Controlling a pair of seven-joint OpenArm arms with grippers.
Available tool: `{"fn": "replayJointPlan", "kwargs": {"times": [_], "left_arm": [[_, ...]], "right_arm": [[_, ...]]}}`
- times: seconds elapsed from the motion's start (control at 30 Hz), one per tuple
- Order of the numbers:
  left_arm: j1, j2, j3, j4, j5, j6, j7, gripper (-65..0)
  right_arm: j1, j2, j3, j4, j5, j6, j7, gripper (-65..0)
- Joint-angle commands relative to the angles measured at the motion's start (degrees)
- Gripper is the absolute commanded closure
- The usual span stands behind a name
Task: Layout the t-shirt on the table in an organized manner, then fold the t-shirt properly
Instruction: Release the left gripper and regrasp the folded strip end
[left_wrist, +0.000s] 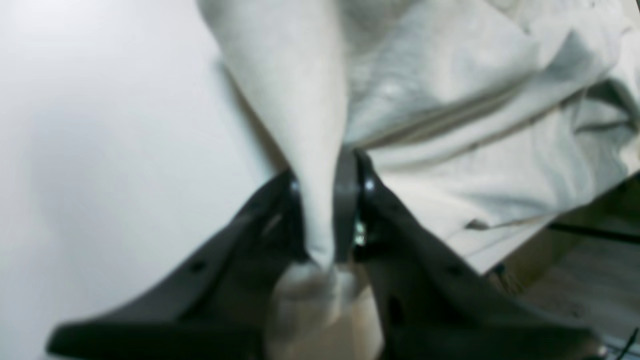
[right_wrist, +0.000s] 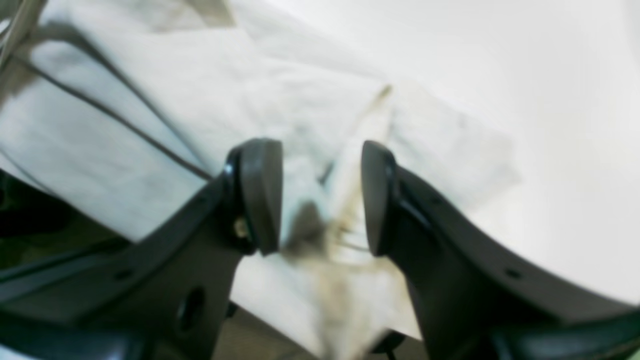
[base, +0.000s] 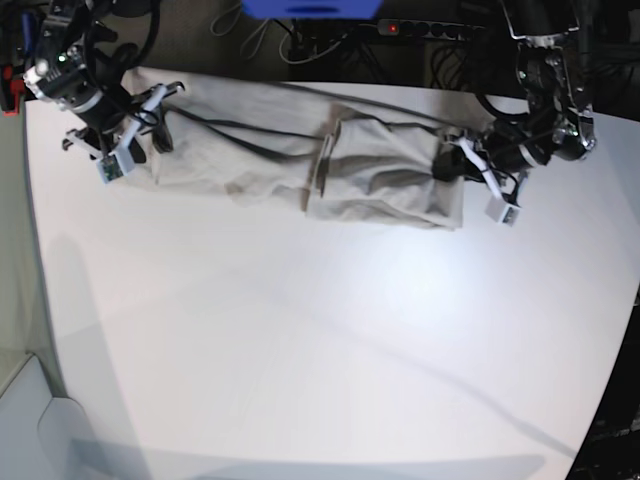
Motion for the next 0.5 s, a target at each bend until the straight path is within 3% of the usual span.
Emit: {"fn": "replayJointPlan", "kwargs": {"times": [0.0, 0.1, 0.23, 0.47], "left_arm": [[-0.5, -1.0, -1.1, 0.8, -0.8, 0.1, -1.4, -0.1], [-0.7, -1.1, -4.5, -1.3, -0.8, 0.1, -1.6, -0.1], [-2.0, -1.6, -10.1, -5.5, -0.8, 0.1, -1.2, -0.1], [-0.9, -2.6, -11.3, -6.3, -0.9, 0.1, -0.9, -0.1]], "right_arm": [[0.0, 0.6, 0.2, 0.9, 0.8, -0.2, 1.1, -26.9], [-0.1, 0.5, 0.2, 1.2, 0.8, -0.2, 0.9, -26.8], [0.5, 0.0, 0.3, 1.4, 1.0, -0.2, -3.6, -26.8], [0.6, -5.4, 0.3, 1.4, 1.0, -0.2, -5.1, -27.0]]}}
